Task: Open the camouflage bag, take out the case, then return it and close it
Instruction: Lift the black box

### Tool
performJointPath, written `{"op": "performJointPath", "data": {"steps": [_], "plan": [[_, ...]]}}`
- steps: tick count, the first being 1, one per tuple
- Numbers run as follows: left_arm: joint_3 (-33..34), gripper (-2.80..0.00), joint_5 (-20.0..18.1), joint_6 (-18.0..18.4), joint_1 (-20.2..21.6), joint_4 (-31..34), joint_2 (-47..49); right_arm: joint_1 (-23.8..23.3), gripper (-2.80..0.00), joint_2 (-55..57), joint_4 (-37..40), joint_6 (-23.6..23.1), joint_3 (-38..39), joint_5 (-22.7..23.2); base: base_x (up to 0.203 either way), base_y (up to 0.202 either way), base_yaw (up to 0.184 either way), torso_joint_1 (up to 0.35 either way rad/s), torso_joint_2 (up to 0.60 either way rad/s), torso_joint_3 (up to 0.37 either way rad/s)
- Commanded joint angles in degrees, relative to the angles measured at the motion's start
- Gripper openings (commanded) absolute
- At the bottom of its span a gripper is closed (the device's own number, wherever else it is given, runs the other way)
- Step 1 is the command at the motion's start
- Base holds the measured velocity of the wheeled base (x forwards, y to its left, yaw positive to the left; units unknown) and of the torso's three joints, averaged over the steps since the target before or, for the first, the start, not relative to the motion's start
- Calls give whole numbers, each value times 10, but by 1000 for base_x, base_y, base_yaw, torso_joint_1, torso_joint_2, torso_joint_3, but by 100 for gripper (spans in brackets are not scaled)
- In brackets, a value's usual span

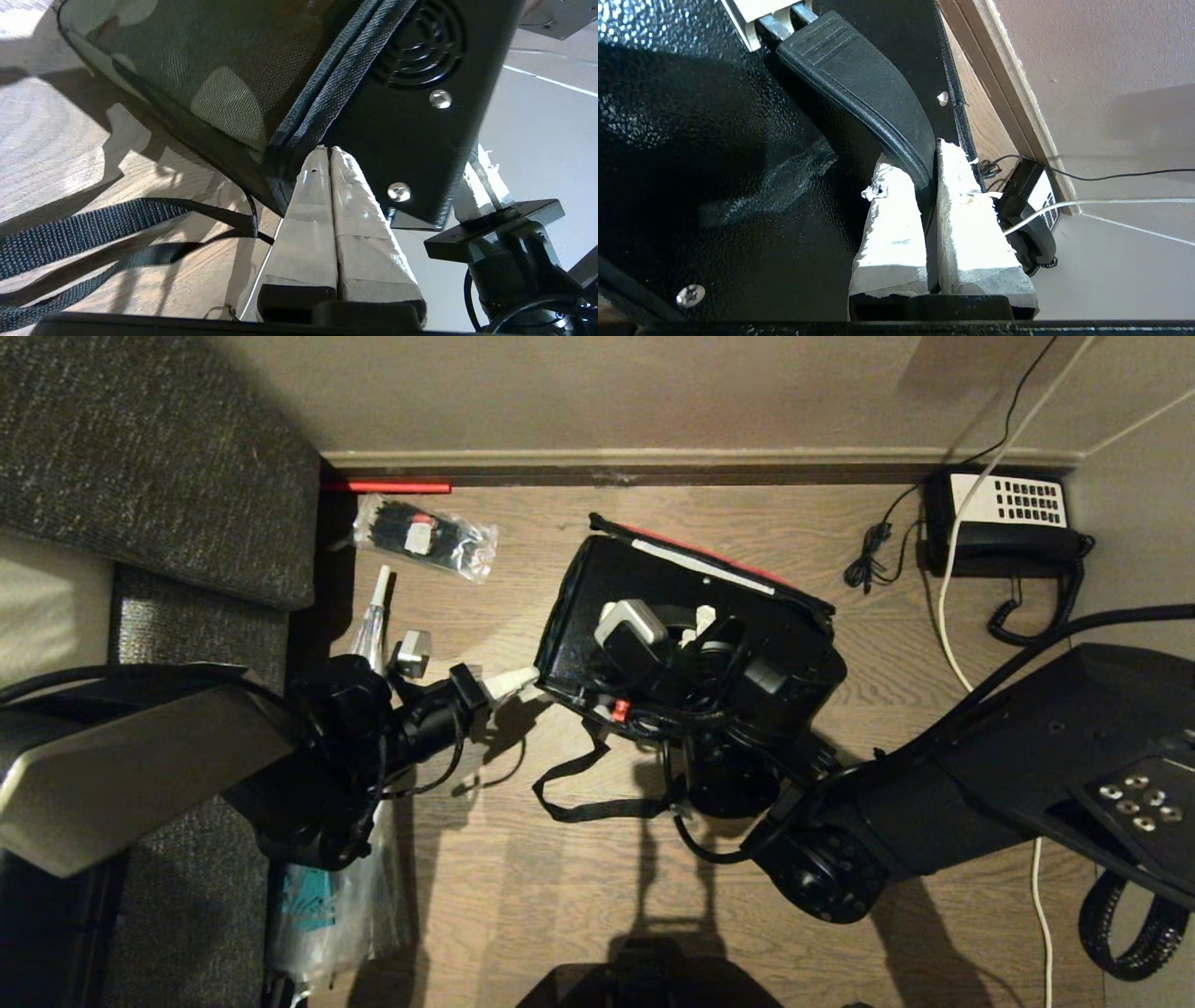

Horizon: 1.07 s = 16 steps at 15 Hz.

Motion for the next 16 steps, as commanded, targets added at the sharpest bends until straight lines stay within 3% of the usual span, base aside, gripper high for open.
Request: {"op": "performJointPath", "data": {"steps": [1, 16], "plan": [[-4, -280, -2, -4, 0, -5, 8, -1, -280, 1, -4, -3, 0, -3, 0, 0, 0, 0, 0, 0], [-37, -280, -3, -5, -3, -5, 72, -9, -280, -6, 4, 17, -6, -5, 0, 0, 0, 0, 0, 0]]}}
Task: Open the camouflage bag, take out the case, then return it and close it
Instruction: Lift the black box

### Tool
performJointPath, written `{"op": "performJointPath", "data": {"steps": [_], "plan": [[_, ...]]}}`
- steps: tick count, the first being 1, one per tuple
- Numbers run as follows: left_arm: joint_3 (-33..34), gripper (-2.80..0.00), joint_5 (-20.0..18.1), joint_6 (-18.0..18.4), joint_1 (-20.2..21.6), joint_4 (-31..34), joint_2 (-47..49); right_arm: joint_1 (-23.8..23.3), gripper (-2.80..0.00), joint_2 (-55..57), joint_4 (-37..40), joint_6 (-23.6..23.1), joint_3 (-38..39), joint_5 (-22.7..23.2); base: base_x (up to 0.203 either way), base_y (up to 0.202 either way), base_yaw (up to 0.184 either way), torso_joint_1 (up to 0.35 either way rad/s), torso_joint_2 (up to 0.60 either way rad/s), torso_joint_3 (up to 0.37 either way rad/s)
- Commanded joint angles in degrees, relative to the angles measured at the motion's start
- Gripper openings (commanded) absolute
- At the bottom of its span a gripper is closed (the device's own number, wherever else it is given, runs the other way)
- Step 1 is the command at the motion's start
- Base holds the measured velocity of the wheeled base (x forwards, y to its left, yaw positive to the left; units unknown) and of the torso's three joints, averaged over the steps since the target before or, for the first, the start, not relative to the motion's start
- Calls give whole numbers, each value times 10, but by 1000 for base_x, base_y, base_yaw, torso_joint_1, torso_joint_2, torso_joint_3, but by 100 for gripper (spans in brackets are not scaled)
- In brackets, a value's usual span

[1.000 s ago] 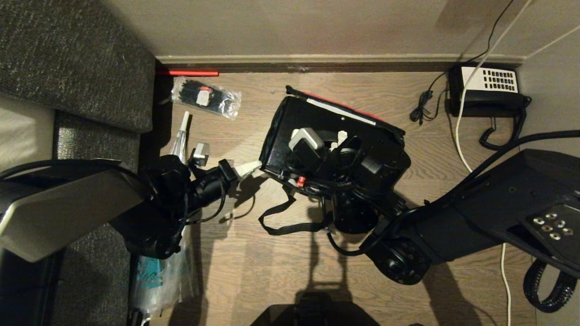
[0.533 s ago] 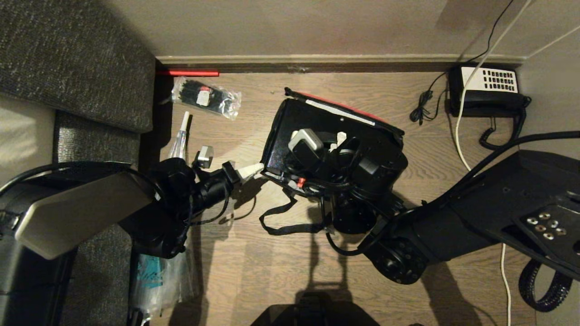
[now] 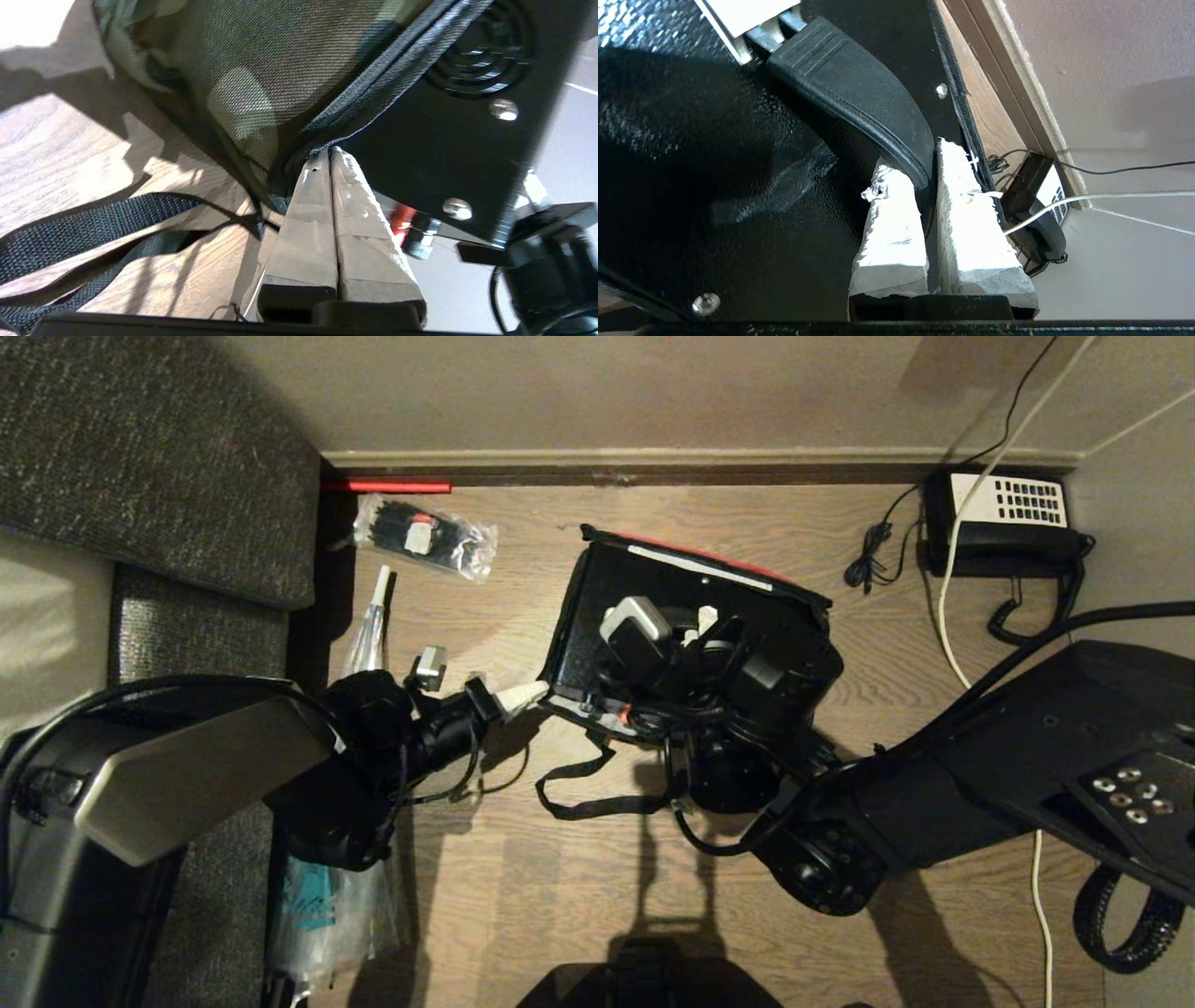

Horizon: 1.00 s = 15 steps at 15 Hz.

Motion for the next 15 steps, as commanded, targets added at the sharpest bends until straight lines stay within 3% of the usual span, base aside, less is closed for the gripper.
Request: {"op": "performJointPath", "data": {"steps": [1, 15], "plan": [[0, -280, -2, -3, 0, -4, 13, -3, -280, -8, -5, -3, 0, -3, 0, 0, 0, 0, 0, 0], [-3, -280, 11, -2, 3, -4, 32, -3, -280, -42, 0, -3, 5, -2, 0, 0, 0, 0, 0, 0]]}}
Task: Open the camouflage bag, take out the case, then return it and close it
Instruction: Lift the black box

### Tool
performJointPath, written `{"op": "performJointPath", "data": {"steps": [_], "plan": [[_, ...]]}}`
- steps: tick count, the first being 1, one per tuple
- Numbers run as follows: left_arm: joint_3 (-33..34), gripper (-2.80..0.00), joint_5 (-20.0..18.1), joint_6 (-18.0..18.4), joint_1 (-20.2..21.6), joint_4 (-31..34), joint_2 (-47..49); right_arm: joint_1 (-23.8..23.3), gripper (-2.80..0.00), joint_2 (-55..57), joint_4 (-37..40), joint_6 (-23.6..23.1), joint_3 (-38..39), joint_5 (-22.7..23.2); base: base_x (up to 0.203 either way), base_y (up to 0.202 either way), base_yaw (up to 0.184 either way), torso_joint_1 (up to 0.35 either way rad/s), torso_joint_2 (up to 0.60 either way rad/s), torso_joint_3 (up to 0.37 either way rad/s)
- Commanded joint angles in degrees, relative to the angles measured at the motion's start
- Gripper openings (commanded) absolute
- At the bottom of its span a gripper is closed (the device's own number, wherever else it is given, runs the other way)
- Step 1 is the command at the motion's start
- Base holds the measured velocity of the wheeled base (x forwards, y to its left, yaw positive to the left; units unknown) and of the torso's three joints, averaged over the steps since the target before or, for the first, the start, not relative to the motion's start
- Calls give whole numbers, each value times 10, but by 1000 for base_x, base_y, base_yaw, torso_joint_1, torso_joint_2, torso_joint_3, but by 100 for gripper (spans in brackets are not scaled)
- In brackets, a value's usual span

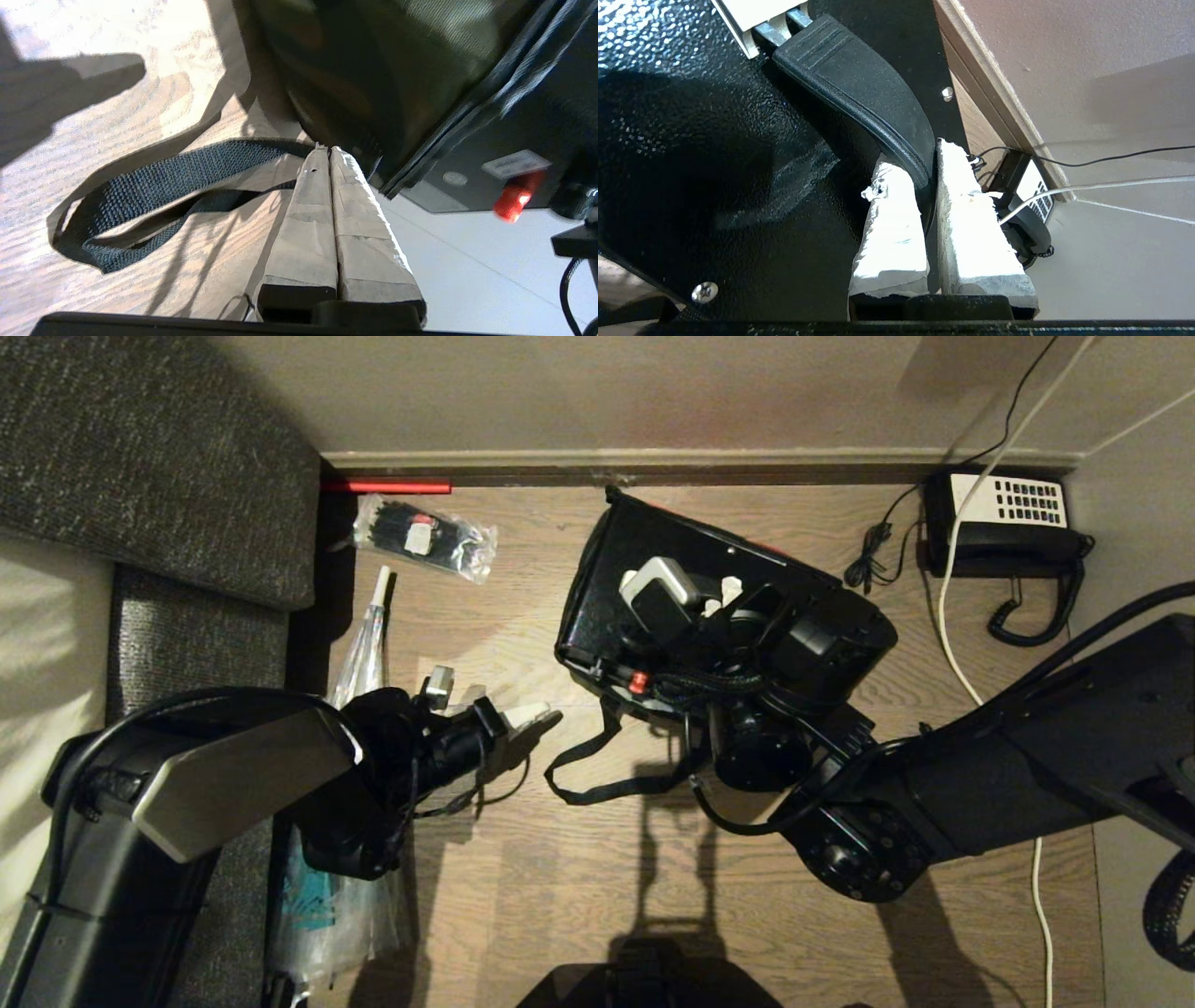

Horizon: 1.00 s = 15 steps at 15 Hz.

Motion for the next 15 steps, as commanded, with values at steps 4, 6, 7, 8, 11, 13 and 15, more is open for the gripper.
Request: {"op": "performJointPath", "data": {"steps": [4, 6, 7, 8, 11, 13, 15], "plan": [[83, -280, 4, -3, 14, -6, -83, 1, -280, -17, 15, -4, -4, -2, 0, 0, 0, 0, 0, 0], [123, -280, 5, -3, 20, -6, -136, 1, -280, -28, 26, -4, -4, -2, 0, 0, 0, 0, 0, 0], [142, -280, 5, -3, 24, -6, -159, 1, -280, -35, 28, -4, -3, -2, 0, 0, 0, 0, 0, 0], [161, -280, 5, -3, 28, -6, -181, 1, -280, -42, 35, -4, -2, -2, 0, 0, 0, 0, 0, 0], [208, -280, 6, -4, 45, -6, -234, 3, -280, -56, 60, -4, -6, -2, 0, 0, 0, 0, 0, 0], [232, -280, 6, -5, 50, -5, -271, 5, -280, -67, 64, -6, -5, -2, 0, 0, 0, 0, 0, 0], [262, -280, 7, -6, 56, -5, -304, 7, -280, -78, 81, -6, -6, -2, 0, 0, 0, 0, 0, 0]]}}
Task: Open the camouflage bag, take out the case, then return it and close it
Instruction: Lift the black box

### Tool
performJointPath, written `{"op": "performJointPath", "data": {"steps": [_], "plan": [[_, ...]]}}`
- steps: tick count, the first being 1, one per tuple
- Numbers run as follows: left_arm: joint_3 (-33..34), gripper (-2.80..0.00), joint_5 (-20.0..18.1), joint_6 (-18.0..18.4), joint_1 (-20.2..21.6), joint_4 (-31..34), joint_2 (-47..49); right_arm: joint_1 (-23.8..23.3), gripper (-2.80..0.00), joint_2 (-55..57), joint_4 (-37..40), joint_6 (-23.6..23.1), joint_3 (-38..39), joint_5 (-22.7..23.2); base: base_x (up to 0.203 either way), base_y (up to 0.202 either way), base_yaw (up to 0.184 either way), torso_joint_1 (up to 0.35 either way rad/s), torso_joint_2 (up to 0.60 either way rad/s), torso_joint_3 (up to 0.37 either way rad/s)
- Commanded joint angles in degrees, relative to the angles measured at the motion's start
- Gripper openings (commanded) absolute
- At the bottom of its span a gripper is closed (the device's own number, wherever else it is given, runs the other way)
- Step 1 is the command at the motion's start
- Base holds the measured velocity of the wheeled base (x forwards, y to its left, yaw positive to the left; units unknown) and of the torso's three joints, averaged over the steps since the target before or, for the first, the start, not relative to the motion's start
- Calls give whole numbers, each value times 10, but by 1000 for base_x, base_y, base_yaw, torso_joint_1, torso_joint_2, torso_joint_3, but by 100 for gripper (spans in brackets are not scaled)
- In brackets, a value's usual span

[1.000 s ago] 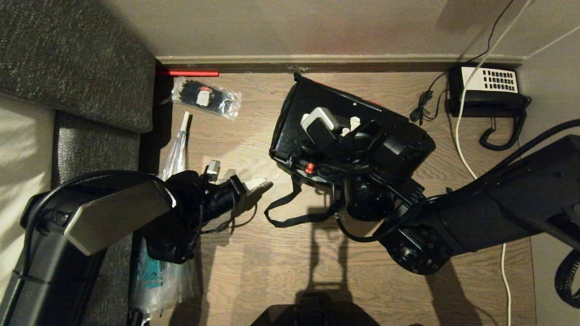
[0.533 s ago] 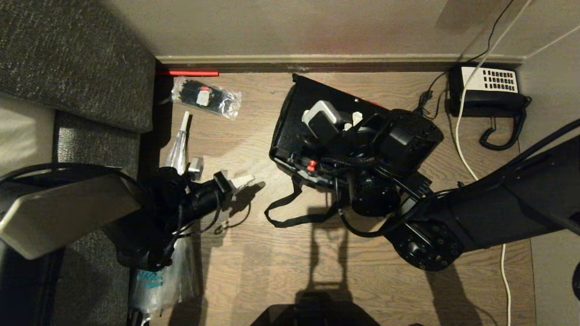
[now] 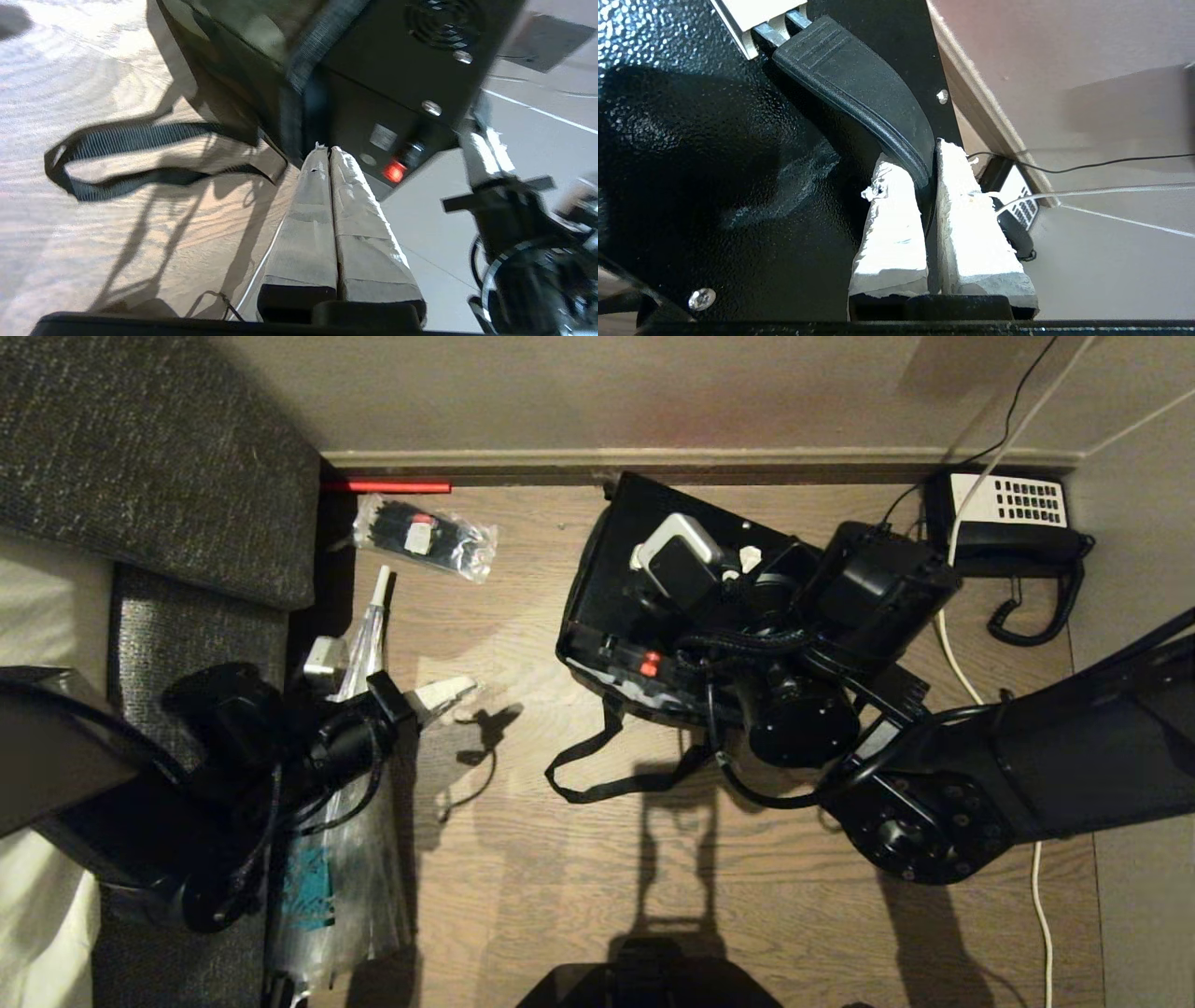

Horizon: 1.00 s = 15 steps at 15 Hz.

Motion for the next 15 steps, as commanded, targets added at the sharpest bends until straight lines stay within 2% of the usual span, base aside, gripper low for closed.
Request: {"op": "performJointPath", "data": {"steps": [1, 3, 13, 15], "plan": [[26, -280, 0, -4, 5, -5, -53, 2, -280, -18, 11, -4, -2, -3, 0, 0, 0, 0, 0, 0], [46, -280, 8, -5, 5, -5, -84, 6, -280, -32, 32, -4, -3, -3, 0, 0, 0, 0, 0, 0], [136, -280, 11, 4, 7, -4, -200, 6, -280, -44, 40, -8, -1, -3, 0, 0, 0, 0, 0, 0], [171, -280, 12, 28, 10, -4, -227, 6, -280, -44, 40, -8, -1, -3, 0, 0, 0, 0, 0, 0]]}}
